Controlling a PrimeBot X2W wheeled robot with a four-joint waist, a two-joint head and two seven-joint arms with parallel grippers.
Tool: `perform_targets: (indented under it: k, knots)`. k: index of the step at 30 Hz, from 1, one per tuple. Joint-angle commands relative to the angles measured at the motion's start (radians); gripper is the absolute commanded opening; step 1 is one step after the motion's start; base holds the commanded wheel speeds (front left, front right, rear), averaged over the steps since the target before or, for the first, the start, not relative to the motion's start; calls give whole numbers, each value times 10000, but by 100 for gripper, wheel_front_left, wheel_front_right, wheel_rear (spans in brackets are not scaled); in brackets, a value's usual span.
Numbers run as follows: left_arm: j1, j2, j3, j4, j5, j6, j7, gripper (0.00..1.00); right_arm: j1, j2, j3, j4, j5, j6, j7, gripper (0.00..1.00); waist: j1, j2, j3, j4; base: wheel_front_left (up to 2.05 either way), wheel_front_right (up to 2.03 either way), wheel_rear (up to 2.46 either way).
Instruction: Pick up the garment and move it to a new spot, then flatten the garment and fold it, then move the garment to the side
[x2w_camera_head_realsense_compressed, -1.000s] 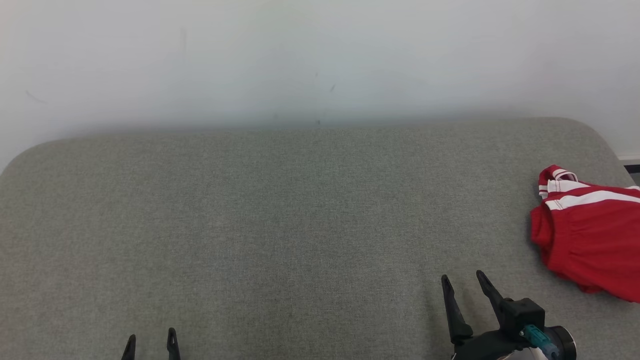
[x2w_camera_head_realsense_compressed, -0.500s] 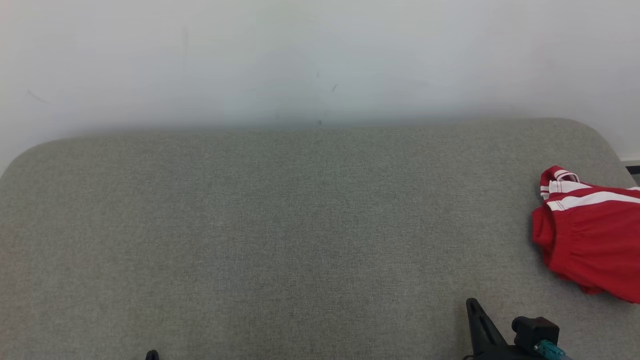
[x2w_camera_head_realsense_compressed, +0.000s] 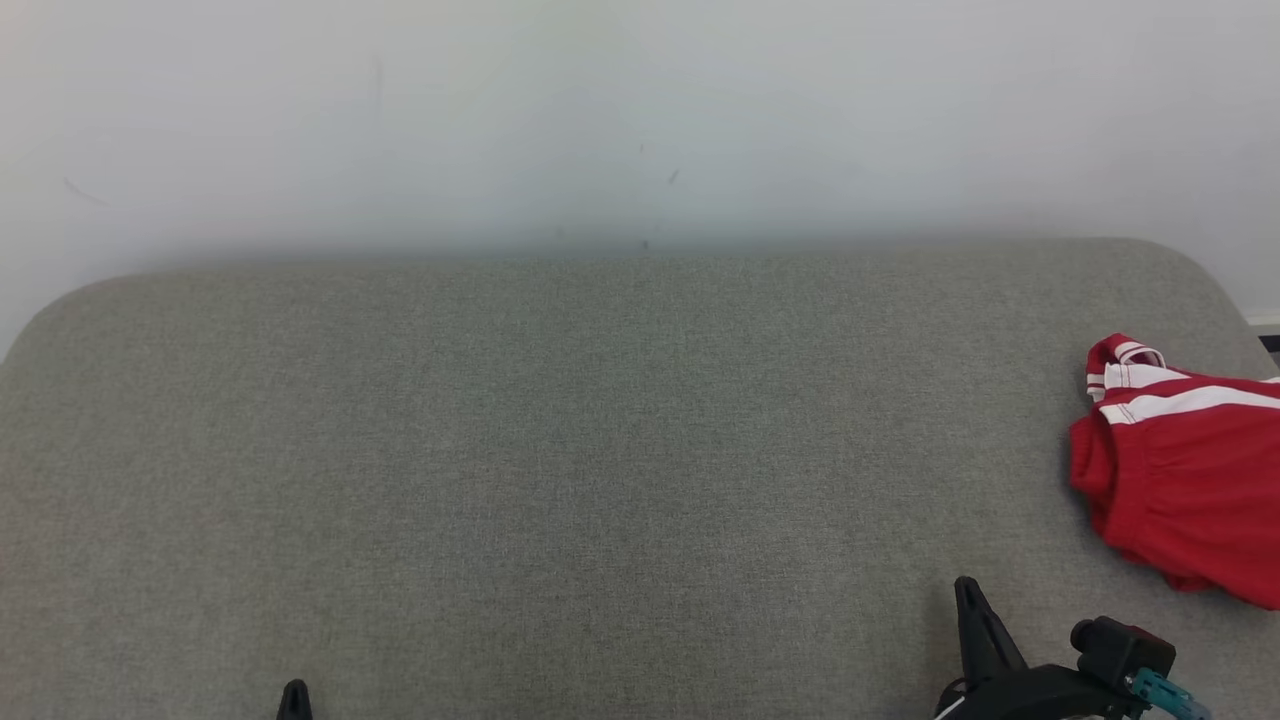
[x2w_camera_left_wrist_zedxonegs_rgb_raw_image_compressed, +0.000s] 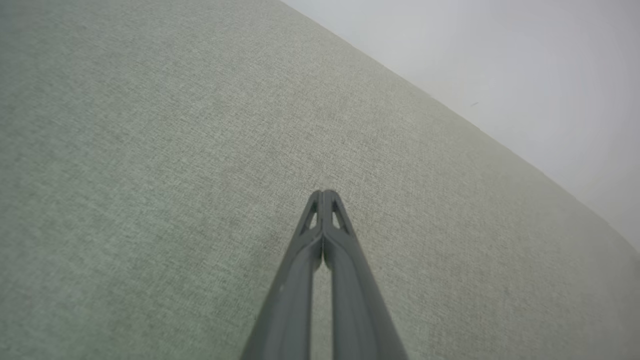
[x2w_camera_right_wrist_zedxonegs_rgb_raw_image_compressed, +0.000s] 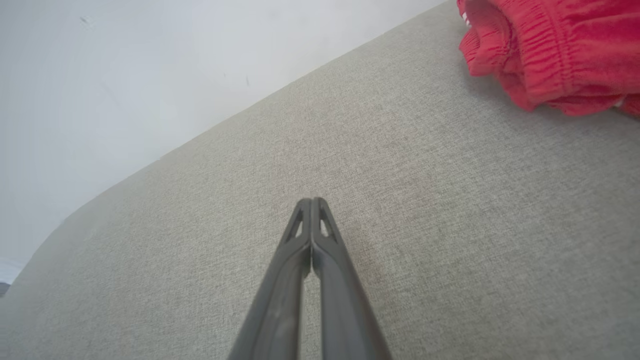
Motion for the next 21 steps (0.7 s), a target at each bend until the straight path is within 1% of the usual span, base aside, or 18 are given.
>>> perform_targets:
  k: [1,14,21]
  knots:
    - [-311,46,36,-211,-457,-69,104,0,-129,-4,-58,-271,525,3,91,0,-1,0,0,9,0,0,0]
    - [-521,57,130,-411,-2379,-223,595,0,-128,-6,-226,-704,2595,4,588,0,-1,0,-2,72,0,0,0]
    - [-625,61,170,-496,-3162,-281,798,0,-129,-6,-297,-892,3461,5,793,0,-1,0,-2,102,0,0,0]
